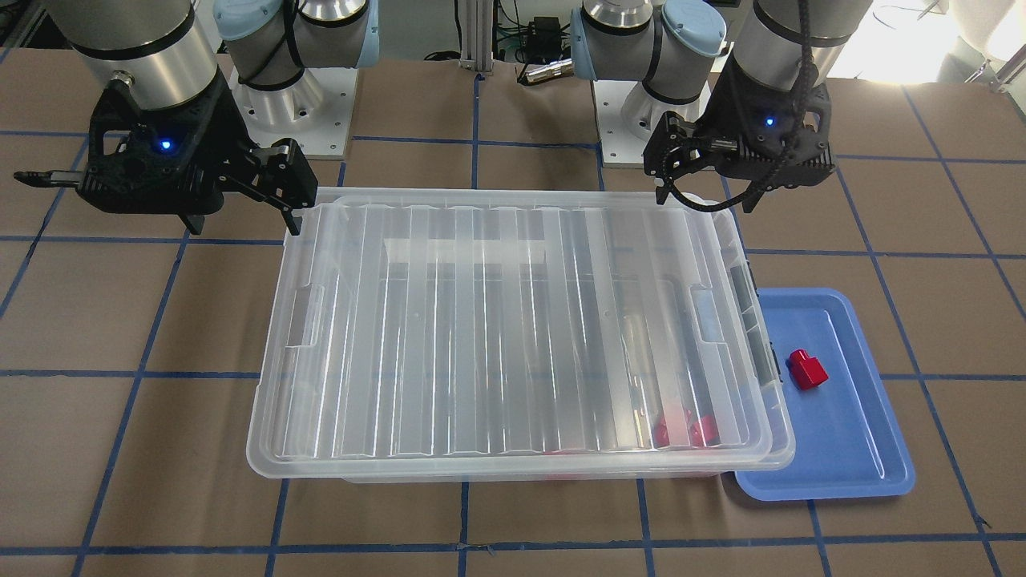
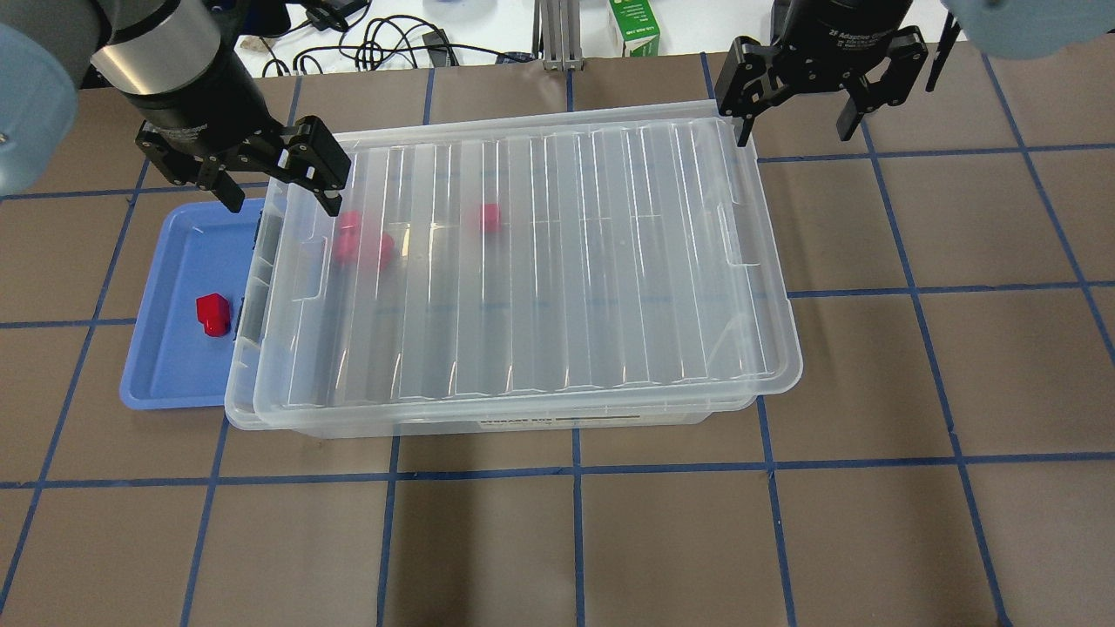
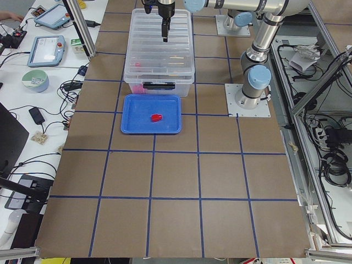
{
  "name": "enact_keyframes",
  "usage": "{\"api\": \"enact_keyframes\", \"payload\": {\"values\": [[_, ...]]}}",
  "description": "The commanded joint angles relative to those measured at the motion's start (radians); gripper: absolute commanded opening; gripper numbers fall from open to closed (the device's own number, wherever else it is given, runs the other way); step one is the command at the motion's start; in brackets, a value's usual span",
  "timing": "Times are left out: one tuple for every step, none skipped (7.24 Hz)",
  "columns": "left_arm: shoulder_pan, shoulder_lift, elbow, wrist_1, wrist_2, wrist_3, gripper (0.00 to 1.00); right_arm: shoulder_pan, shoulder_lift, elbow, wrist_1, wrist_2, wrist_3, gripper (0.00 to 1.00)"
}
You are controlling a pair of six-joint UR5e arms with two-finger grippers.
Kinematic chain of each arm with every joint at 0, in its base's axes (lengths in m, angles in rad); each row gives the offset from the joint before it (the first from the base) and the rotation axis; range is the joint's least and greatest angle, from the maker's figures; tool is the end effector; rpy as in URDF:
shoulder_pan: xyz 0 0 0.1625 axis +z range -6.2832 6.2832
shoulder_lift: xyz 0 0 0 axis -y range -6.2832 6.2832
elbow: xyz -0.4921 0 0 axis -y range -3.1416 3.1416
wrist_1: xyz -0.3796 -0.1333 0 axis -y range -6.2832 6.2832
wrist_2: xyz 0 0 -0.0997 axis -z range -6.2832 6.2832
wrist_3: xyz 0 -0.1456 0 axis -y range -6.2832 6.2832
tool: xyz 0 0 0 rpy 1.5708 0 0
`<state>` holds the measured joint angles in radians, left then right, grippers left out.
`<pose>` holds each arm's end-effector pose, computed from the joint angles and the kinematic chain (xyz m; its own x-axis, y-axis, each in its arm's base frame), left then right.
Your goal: Place red block in blue tray from box
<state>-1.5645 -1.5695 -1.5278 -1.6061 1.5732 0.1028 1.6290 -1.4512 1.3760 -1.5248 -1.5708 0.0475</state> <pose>-0.1299 -0.4804 0.5267 -0.9953 0.0963 -0.0033 0.0964 0.9953 -0.0087 0.1646 -0.5325 0.5370 -0.9999 -0.0107 -0.0014 -0.0107 0.9995 -0.0292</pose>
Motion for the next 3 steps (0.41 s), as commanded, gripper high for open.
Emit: {"api": "enact_keyframes", "payload": {"values": [[0.0, -0.001, 0.0, 0.0, 0.001, 0.0, 1.0, 0.0, 0.0, 0.0, 0.0, 0.0, 0.0, 1.0], [0.0, 0.0, -0.002, 0.0, -0.001, 0.0, 1.0, 0.0, 0.0, 0.0, 0.0, 0.0, 0.0, 1.0], [0.0, -0.003, -0.002, 0.0, 0.001, 0.0, 1.0, 0.0, 0.0, 0.0, 0.0, 0.0, 0.0, 1.0]]}}
